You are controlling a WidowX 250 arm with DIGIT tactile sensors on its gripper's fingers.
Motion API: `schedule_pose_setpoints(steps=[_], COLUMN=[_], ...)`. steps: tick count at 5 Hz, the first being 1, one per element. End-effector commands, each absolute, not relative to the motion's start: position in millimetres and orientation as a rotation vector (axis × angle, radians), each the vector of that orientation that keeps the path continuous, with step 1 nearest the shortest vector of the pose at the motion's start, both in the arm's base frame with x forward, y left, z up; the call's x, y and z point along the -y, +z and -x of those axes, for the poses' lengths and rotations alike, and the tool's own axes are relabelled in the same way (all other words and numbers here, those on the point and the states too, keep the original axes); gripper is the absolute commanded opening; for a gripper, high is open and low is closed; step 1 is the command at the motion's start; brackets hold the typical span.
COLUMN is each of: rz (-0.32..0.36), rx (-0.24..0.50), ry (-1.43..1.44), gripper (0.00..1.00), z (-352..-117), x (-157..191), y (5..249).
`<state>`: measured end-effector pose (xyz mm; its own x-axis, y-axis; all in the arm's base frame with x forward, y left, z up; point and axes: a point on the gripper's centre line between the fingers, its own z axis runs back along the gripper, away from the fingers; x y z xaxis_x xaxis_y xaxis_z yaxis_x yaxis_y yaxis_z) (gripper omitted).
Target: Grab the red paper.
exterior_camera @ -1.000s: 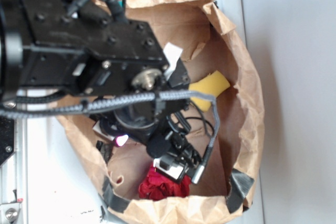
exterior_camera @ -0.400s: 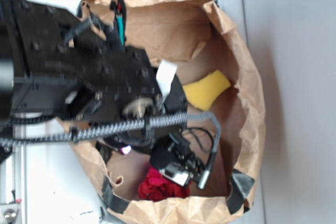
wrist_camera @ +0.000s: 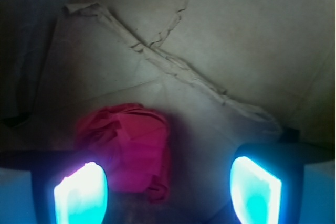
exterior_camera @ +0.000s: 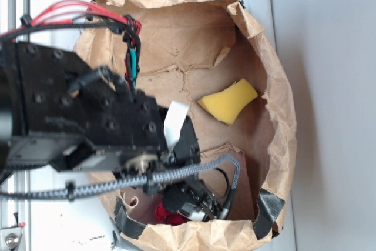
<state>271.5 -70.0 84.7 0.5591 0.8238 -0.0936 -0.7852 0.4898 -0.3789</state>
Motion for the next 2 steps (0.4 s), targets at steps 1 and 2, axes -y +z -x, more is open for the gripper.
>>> schedule_pose_setpoints(steps=[1,2], rz=[0.438,0.428], rx=[0.133,0.163], ry=[1.012,1.029], gripper=[1.00,1.00], z=[-287,-297], x=[77,84], y=[88,83])
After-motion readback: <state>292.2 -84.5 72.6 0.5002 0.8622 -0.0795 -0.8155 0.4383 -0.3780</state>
